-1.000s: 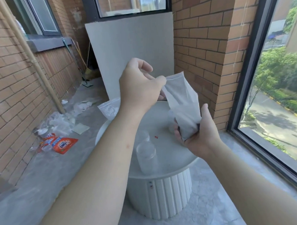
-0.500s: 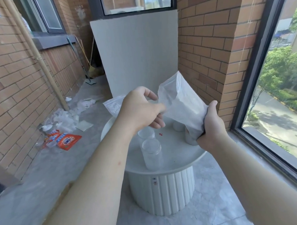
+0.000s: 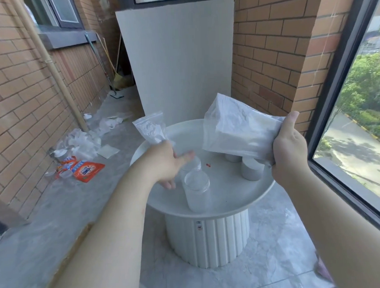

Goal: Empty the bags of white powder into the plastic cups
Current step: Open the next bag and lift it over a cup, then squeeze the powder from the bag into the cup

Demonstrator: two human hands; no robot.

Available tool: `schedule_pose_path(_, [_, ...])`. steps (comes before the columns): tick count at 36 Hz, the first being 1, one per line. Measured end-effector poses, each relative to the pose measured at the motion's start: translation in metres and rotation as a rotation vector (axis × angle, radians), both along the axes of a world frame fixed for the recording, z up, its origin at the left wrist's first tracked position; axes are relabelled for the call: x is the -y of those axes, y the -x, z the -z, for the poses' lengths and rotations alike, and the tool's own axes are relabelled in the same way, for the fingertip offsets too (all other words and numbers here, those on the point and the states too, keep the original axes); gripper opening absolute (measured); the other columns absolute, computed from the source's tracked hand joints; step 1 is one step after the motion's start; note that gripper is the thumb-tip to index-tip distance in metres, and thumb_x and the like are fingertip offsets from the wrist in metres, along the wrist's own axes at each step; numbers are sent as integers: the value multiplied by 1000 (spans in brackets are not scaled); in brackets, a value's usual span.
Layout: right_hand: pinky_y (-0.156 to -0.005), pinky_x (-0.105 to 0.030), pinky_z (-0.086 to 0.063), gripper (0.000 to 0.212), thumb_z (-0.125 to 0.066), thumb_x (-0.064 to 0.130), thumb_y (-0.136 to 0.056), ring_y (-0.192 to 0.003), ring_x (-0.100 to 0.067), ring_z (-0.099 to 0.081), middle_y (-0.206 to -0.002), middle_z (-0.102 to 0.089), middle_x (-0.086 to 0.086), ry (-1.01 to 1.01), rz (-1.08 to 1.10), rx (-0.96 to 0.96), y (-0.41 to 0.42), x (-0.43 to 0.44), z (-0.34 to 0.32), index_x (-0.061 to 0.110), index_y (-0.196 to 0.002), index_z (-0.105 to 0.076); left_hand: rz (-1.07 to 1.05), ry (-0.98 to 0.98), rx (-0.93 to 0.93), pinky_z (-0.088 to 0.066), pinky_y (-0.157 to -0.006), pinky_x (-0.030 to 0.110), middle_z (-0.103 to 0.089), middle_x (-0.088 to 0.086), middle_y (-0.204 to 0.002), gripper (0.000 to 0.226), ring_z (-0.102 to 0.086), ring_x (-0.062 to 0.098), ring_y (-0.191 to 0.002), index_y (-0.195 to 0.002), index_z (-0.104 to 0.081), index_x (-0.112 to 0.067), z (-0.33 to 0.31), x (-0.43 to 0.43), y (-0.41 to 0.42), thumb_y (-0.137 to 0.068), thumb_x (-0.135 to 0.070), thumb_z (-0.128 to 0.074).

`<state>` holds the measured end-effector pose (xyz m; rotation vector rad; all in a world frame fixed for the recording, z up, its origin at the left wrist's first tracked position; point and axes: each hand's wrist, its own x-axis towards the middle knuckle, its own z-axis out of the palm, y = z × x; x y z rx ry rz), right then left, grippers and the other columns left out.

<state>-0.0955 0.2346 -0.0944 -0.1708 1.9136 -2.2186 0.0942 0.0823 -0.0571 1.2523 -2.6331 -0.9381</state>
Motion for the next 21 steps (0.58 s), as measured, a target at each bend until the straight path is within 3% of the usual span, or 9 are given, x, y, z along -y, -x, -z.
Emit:
schedule_pose_path(3, [-58,-28,-33,58,-32,70,-99,-62,-16,-37,-52,-34,15,-36,31,-107,4,3,4,23,-65,-38,114,29,369,-55,-83,31,-77,8,-77,90,-75,17,-71,-121,-51,-11,12,-3,-2,-67,-83,-61])
schedule_pose_path(5, [-56,-28,-35,59,-31,67,-101,-62,-13,-40,-55,-39,15,-55,32,-162,5,5,8,22,-66,-46,145,72,415,-54,-87,33,-76,4,-77,100,-74,16,-75,-126,-49,-11,25,-3,4,-60,-85,-65])
schedule_pose_path(7, [-57,-27,-38,58,-31,66,-102,-62,-12,-44,-59,-45,13,-70,28,-180,4,6,11,22,-70,-53,134,84,367,-53,-79,31,-74,2,-82,104,-69,17,-78,-128,-48,-11,40,-5,11,-55,-82,-71])
schedule_pose_path(11, [-60,-26,-39,57,-30,60,-104,-48,4,-45,-48,-49,25,-117,36,-230,4,12,14,27,-64,-53,65,44,270,-43,-82,30,-56,4,-130,103,-55,23,-108,-139,-36,-12,56,-11,20,-63,-63,-83])
schedule_pose_path(14, [-62,-27,-37,58,-31,59,-104,-48,1,-43,-46,-46,24,-131,48,-260,4,17,15,31,-56,-47,32,47,201,-46,-84,32,-54,3,-131,94,-55,22,-111,-135,-38,-14,60,-9,25,-65,-55,-85])
schedule_pose_path(18, [-65,-32,-36,57,-31,62,-102,-59,-9,-40,-61,-43,14,-151,73,-310,6,23,17,17,-69,-43,9,49,133,-49,-90,35,-56,1,-129,90,-57,22,-111,-130,-42,-17,62,-3,29,-62,-54,-87])
schedule_pose_path(21, [-61,-31,-33,54,-31,61,-103,-59,-10,-38,-66,-39,10,-183,75,-363,7,25,18,18,-69,-37,10,51,121,-50,-91,36,-56,0,-131,91,-57,22,-113,-131,-41,-18,61,-2,30,-62,-55,-87])
